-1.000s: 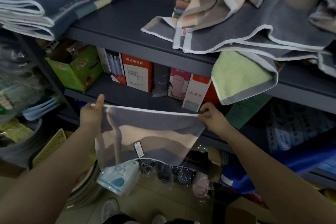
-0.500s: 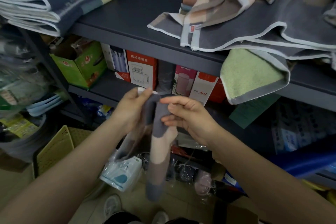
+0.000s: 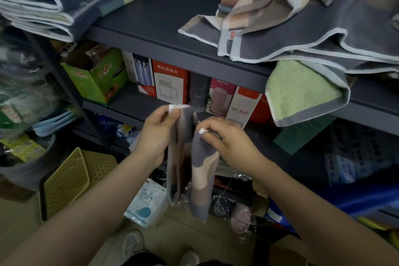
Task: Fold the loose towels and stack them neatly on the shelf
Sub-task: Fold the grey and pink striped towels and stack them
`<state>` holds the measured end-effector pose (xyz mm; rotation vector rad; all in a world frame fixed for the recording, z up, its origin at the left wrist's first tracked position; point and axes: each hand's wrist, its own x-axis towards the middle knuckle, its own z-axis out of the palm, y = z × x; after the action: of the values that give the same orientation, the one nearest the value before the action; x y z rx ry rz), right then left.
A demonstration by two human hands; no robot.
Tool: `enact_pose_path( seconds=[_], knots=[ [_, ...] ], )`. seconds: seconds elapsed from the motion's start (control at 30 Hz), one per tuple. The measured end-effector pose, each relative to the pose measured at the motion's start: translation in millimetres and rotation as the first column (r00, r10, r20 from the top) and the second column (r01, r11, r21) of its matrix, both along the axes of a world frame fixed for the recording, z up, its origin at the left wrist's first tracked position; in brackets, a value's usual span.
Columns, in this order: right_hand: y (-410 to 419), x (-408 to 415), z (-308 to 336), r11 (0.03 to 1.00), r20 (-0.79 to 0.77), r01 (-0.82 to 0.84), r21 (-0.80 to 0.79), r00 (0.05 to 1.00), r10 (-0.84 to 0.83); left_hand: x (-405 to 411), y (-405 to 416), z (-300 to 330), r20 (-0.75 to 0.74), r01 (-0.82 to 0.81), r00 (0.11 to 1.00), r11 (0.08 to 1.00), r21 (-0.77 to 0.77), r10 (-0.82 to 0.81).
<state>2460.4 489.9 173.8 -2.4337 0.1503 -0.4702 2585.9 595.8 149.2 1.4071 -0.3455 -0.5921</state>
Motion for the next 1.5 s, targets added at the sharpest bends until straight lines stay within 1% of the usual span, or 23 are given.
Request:
enact_pose_path(
  seconds=[0.07,0.13,0.2,0.33,0.43,0.5,0.53,0.6,0.63,0.67,0.7,0.77,0.83,0.93,0.97,1.03,1.1,1.2,1.27,1.33,1.37,1.43,1.5],
  knots=[
    [5.9,-0.8,1.5,0.999,0.037,-0.034,-0.006,0.999,0.035,-4.5,0.7,3.4,0.032,0.006,0.999,1.0,-0.021,-0.005],
    [10.7,2.1,2.1,0.998,0.096,-0.019,-0.063,0.995,0.025,-10.5,-0.1,8.3,0.054,0.038,0.998,0.997,-0.072,-0.034],
    [12.5,6.3,3.2,0.996,0.13,0.025,-0.086,0.991,-0.013,-15.9,-0.7,12.1,0.05,0.08,0.996,0.988,-0.135,-0.074],
    [10.1,8.9,6.1,0.992,0.221,0.122,-0.026,0.969,-0.114,-20.0,1.7,11.8,0.157,0.138,0.98,0.984,-0.113,-0.119],
    [9.8,10.2,6.9,0.982,0.248,0.191,-0.015,0.952,-0.181,-19.8,3.0,8.6,0.164,0.166,0.975,0.981,-0.101,-0.148],
    [12.5,11.1,6.5,0.974,0.235,0.223,0.032,0.946,-0.224,-20.8,2.9,6.6,0.162,0.199,0.969,0.977,-0.079,-0.185],
    [14.4,11.3,5.9,0.968,0.23,0.243,0.057,0.941,-0.25,-21.9,2.6,5.9,0.146,0.223,0.967,0.971,-0.087,-0.209],
    [16.9,12.1,6.1,0.949,0.236,0.299,0.102,0.919,-0.315,-25.2,2.6,7.3,0.08,0.253,0.967,0.954,-0.159,-0.243],
    [17.0,12.3,7.2,0.939,0.244,0.323,0.118,0.907,-0.343,-26.3,3.1,8.7,0.069,0.258,0.966,0.946,-0.199,-0.249],
    [16.0,12.5,8.4,0.933,0.253,0.334,0.133,0.899,-0.358,-27.1,3.8,10.5,0.094,0.27,0.962,0.936,-0.224,-0.255],
    [14.6,12.4,9.7,0.931,0.258,0.329,0.158,0.897,-0.36,-27.1,4.8,13.2,0.16,0.291,0.952,0.933,-0.213,-0.261],
    [11.5,11.4,11.0,0.924,0.263,0.275,0.264,0.901,-0.344,-25.3,7.1,17.5,0.289,0.34,0.913,0.928,-0.15,-0.287],
    [7.7,10.1,9.5,0.903,0.263,0.209,0.376,0.91,-0.321,-22.1,7.2,19.9,0.347,0.34,0.892,0.936,-0.093,-0.289],
    [3.3,10.5,4.4,0.854,0.213,0.15,0.498,0.934,-0.288,-20.7,4.8,18.9,0.446,0.272,0.861,0.962,0.001,-0.244],
    [3.0,11.9,2.9,0.844,0.209,0.123,0.521,0.941,-0.267,-20.2,4.2,18.4,0.461,0.24,0.86,0.971,0.008,-0.216],
    [4.6,17.6,2.1,0.837,0.217,0.053,0.545,0.955,-0.202,-15.2,4.4,18.6,0.442,0.161,0.886,0.987,-0.012,-0.139],
    [8.5,25.0,0.5,0.86,0.17,0.02,0.51,0.978,-0.124,-4.0,7.5,19.7,0.374,0.071,0.926,0.997,-0.035,-0.052],
    [11.8,34.8,-7.3,0.918,0.002,-0.016,0.397,1.0,0.017,21.4,17.2,23.3,0.311,-0.045,0.948,0.996,-0.075,0.067],
    [11.0,40.2,-9.5,0.918,-0.133,-0.072,0.39,0.982,0.133,37.3,25.8,25.8,0.304,-0.091,0.944,0.987,-0.129,0.127],
    [10.9,47.3,-4.1,0.913,-0.237,-0.134,0.386,0.942,0.239,48.8,34.5,25.7,0.326,-0.099,0.934,0.984,-0.148,0.143],
    [11.6,51.7,-0.6,0.923,-0.284,-0.159,0.35,0.921,0.267,53.4,38.3,24.7,0.337,-0.096,0.931,0.984,-0.148,0.141],
    [12.5,61.5,3.9,0.959,-0.365,-0.198,0.204,0.894,0.262,62.9,45.7,21.2,0.352,-0.094,0.926,0.985,-0.143,0.139],
    [13.7,69.9,8.7,0.976,-0.382,-0.218,0.02,0.9,0.209,75.3,52.5,18.3,0.362,-0.138,0.916,0.984,-0.116,0.171]
  ],
)
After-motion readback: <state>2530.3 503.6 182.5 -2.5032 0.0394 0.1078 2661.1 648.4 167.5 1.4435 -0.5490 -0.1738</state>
